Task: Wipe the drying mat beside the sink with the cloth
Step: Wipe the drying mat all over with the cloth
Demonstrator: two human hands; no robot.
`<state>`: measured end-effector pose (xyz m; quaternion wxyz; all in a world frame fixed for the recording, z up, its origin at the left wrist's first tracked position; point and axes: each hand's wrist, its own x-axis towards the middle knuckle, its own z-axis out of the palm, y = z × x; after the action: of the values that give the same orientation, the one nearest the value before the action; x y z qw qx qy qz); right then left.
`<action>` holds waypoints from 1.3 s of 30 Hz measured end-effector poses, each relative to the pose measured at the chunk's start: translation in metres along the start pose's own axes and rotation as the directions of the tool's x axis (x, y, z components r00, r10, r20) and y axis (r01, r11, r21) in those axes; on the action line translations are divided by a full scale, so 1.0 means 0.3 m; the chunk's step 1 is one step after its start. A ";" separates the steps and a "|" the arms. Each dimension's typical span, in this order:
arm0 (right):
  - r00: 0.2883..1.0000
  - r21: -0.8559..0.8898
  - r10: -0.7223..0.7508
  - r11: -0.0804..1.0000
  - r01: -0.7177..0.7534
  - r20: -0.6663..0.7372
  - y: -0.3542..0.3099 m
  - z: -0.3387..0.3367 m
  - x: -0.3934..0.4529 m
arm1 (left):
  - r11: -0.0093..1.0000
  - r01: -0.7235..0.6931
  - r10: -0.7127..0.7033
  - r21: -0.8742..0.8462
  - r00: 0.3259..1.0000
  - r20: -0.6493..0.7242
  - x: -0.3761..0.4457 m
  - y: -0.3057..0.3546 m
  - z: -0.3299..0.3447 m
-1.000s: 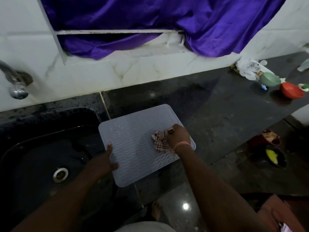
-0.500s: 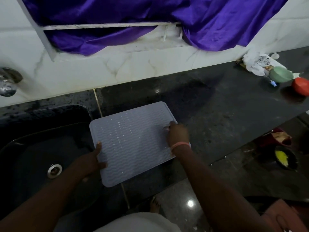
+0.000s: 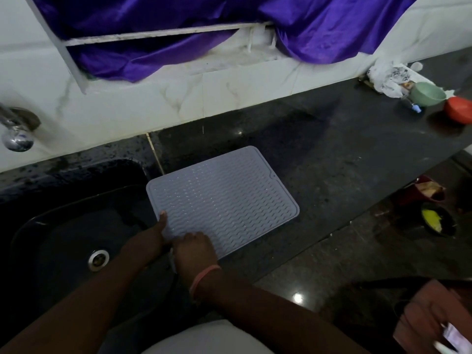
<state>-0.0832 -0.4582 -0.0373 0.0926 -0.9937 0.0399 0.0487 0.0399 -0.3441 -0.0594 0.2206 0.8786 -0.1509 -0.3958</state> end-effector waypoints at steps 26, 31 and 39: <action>0.998 0.257 0.067 0.964 -0.062 -0.011 0.115 -0.101 -0.035 | 0.999 -0.044 0.044 0.001 0.999 -0.031 -0.004 -0.036 0.002; 0.799 0.129 0.597 0.800 -0.586 -0.075 0.622 -0.213 -0.006 | 0.992 -0.074 0.074 0.100 0.997 0.003 -0.001 -0.038 0.000; 0.891 0.147 0.450 0.887 -0.438 -0.056 0.277 -0.072 -0.028 | 0.987 -0.080 0.083 0.140 0.996 -0.017 0.011 -0.034 0.004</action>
<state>-0.0970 -0.5432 -0.0302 0.1419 -0.9511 0.2734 0.0220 0.0421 -0.3371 -0.0673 0.1766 0.8894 -0.2113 -0.3648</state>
